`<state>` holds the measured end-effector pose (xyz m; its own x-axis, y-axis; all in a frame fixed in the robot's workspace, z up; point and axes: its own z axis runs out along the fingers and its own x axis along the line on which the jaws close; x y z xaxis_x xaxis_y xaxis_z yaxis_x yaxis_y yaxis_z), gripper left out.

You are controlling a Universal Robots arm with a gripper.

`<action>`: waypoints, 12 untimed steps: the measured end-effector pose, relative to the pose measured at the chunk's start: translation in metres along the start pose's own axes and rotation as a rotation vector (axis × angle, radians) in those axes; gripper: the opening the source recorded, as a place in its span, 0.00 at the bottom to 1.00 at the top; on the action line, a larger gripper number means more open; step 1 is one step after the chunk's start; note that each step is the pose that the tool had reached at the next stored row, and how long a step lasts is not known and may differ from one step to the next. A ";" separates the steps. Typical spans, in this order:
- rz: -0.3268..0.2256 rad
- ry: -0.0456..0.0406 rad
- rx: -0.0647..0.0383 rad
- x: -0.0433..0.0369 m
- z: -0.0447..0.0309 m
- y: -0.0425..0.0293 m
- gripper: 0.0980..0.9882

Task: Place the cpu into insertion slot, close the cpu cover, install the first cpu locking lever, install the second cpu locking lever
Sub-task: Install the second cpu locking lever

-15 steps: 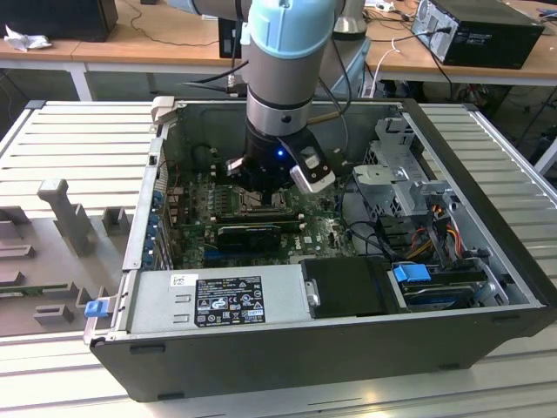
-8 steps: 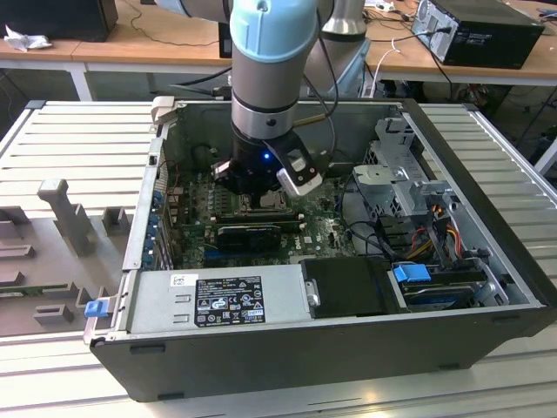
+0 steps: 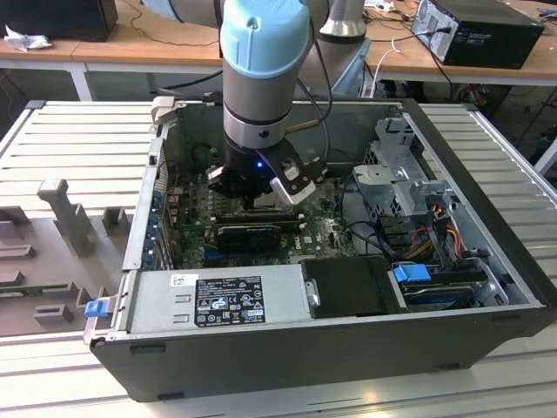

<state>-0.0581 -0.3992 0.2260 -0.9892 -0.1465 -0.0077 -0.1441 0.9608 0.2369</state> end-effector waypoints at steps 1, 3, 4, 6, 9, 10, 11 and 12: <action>-0.001 0.0000 -0.001 0.0003 0.0026 -0.0007 0.01; -0.001 -0.0001 -0.002 0.0005 0.0065 -0.0016 0.01; -0.001 0.0000 -0.002 0.0006 0.0083 -0.0020 0.01; -0.001 -0.0001 -0.002 0.0011 0.0119 -0.0028 0.01; -0.003 -0.0005 -0.010 0.0050 0.0147 -0.0040 0.01; -0.004 -0.0016 -0.017 0.0062 0.0150 -0.0050 0.01; -0.004 -0.0027 -0.024 0.0075 0.0151 -0.0064 0.01; -0.005 -0.0035 -0.030 0.0086 0.0152 -0.0076 0.01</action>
<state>-0.0660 -0.4041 0.2094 -0.9886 -0.1500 -0.0123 -0.1478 0.9525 0.2663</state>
